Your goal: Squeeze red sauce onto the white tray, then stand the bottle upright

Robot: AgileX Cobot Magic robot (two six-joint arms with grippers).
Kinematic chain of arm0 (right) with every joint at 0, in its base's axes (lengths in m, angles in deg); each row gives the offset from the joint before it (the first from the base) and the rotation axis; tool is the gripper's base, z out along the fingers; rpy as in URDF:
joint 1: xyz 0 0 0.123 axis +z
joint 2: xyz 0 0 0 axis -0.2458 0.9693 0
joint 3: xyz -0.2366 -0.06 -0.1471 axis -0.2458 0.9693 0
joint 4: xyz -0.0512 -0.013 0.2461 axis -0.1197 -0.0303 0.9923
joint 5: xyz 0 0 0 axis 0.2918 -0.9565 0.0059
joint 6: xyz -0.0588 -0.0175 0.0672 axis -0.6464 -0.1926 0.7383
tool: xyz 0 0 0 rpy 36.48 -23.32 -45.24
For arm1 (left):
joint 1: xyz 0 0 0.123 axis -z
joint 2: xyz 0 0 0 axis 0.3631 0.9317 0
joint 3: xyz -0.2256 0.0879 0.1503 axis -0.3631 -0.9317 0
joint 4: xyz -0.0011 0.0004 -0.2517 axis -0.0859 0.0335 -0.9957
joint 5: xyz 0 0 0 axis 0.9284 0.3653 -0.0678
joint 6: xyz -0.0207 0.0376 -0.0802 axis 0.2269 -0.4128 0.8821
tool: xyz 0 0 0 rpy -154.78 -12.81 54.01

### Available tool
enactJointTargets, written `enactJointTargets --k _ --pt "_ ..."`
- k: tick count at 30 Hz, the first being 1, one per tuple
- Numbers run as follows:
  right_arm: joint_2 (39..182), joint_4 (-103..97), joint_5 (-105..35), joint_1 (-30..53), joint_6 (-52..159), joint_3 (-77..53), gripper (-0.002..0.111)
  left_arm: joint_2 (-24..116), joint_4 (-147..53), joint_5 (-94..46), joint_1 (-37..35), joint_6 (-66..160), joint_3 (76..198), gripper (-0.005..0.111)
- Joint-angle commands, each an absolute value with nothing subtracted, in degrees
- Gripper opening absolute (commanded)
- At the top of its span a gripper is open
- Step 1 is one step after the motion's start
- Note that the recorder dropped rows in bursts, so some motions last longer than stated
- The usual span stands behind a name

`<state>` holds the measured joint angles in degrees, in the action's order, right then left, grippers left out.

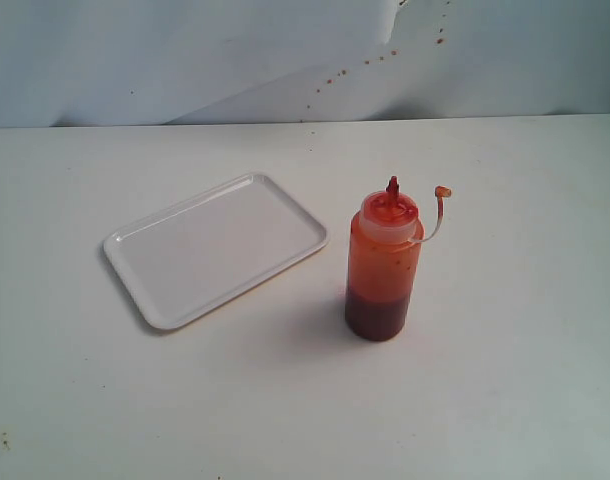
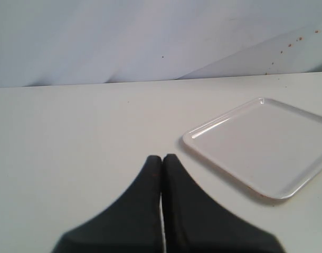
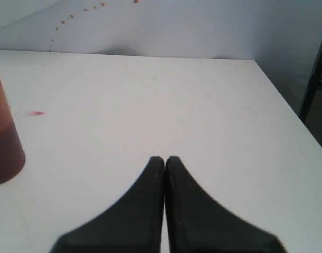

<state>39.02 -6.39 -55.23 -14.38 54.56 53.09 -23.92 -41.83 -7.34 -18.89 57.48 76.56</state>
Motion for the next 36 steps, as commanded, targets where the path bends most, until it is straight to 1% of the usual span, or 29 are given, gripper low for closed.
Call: enactJointTargets --k 1,36 --pt "38.86 -7.02 -54.88 -14.82 54.56 53.24 0.0 -24.04 -42.31 -7.9 -19.05 57.69 76.25 0.0" --pt "38.86 -7.02 -54.88 -14.82 54.56 53.24 0.0 -24.04 -42.31 -10.05 -19.05 57.69 76.25 0.0"
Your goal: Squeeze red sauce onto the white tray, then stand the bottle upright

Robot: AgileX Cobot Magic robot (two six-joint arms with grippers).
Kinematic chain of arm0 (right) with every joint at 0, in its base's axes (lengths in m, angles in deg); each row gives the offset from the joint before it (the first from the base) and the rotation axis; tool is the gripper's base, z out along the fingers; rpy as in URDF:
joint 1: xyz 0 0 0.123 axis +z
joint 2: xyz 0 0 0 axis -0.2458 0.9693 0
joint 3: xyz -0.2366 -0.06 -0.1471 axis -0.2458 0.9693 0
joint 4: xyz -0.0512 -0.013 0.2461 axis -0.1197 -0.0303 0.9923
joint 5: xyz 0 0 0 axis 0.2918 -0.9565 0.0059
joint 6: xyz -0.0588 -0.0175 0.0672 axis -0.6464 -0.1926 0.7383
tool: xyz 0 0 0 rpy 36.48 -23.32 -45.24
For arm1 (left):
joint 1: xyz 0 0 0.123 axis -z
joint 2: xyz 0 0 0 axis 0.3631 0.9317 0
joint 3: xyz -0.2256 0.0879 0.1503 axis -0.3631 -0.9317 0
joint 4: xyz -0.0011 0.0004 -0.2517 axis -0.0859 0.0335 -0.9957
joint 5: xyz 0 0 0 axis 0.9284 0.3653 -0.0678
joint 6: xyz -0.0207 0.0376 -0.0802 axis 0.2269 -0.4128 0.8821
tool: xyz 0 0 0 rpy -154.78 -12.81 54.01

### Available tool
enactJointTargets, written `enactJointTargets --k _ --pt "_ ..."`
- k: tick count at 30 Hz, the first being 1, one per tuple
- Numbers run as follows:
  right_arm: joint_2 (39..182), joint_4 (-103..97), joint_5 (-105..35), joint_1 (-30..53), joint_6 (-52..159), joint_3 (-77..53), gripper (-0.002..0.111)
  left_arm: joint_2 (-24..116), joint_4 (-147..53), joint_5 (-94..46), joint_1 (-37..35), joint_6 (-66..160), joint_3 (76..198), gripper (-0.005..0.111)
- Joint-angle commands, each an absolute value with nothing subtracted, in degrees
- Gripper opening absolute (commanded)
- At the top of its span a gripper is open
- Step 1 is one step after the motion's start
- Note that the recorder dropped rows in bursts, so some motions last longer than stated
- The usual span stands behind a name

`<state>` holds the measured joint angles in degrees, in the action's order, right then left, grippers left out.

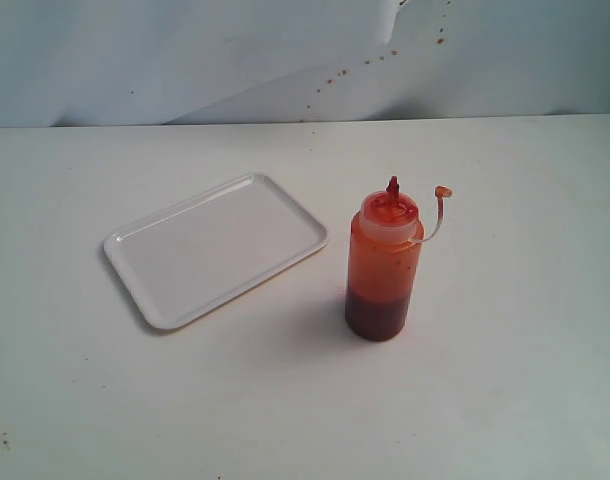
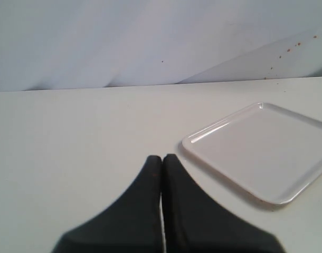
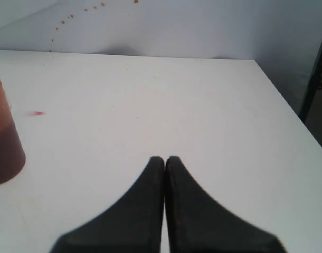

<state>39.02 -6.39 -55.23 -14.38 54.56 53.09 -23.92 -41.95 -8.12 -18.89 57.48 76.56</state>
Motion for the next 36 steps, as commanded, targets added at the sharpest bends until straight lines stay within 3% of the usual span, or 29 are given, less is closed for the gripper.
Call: enactJointTargets --k 1,17,23,30,36 --pt "38.86 -7.02 -54.88 -14.82 54.56 53.24 0.0 -24.04 -42.5 -11.22 -19.05 57.69 76.25 0.0" --pt "38.86 -7.02 -54.88 -14.82 54.56 53.24 0.0 -24.04 -66.48 -33.6 -19.05 60.12 76.25 0.0" --pt "38.86 -7.02 -54.88 -14.82 54.56 53.24 0.0 -24.04 -64.74 -34.31 -19.05 62.55 76.25 0.0" --pt "38.86 -7.02 -54.88 -14.82 54.56 53.24 0.0 -24.04 -61.12 -44.38 -19.05 64.12 76.25 0.0" --pt "38.86 -7.02 -54.88 -14.82 54.56 53.24 0.0 -24.04 -43.38 -47.26 -19.05 78.42 76.25 0.0"
